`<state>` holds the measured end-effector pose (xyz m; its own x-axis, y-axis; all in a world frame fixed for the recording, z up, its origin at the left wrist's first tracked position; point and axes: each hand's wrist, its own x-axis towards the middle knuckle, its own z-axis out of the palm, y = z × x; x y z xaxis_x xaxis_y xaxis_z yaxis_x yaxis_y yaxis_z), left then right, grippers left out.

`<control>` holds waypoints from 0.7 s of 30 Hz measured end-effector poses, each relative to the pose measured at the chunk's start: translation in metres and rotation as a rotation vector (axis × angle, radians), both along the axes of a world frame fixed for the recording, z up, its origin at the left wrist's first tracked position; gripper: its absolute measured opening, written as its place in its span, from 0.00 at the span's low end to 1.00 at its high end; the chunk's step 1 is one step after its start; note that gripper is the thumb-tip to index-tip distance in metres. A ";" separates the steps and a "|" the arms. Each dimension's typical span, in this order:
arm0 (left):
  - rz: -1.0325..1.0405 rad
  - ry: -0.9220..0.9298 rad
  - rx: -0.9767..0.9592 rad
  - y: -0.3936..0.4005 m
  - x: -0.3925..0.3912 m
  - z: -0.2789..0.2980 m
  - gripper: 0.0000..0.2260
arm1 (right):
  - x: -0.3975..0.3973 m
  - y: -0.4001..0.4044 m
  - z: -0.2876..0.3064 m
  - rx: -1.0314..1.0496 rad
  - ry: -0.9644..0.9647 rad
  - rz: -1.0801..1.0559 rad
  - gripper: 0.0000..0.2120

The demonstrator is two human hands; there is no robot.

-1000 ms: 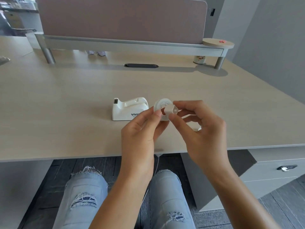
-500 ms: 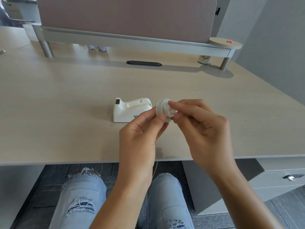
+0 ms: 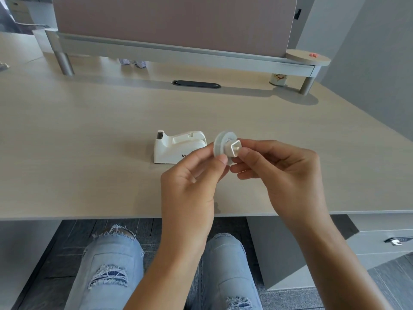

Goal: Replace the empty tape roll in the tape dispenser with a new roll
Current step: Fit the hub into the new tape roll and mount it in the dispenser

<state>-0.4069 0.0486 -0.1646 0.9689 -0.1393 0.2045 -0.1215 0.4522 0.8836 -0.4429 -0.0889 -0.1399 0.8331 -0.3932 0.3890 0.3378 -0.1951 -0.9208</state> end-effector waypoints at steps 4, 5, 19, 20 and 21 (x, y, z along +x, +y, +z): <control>-0.013 -0.032 0.038 0.004 0.000 0.000 0.09 | -0.002 -0.004 0.003 -0.047 0.006 0.009 0.08; -0.018 -0.037 0.047 0.005 -0.001 0.000 0.09 | -0.002 -0.005 0.004 -0.063 0.005 0.008 0.08; -0.024 -0.029 0.006 0.006 -0.007 0.005 0.09 | -0.010 -0.002 0.007 -0.416 -0.110 -0.161 0.08; -0.030 -0.025 0.002 0.006 -0.007 0.005 0.09 | -0.010 -0.002 0.007 -0.481 -0.126 -0.181 0.08; -0.035 -0.022 -0.001 0.006 -0.007 0.005 0.09 | -0.011 -0.002 0.007 -0.537 -0.144 -0.197 0.08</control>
<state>-0.4138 0.0547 -0.1594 0.9588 -0.1725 0.2256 -0.1248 0.4576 0.8804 -0.4538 -0.0914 -0.1325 0.6886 -0.2520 0.6799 0.3620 -0.6930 -0.6235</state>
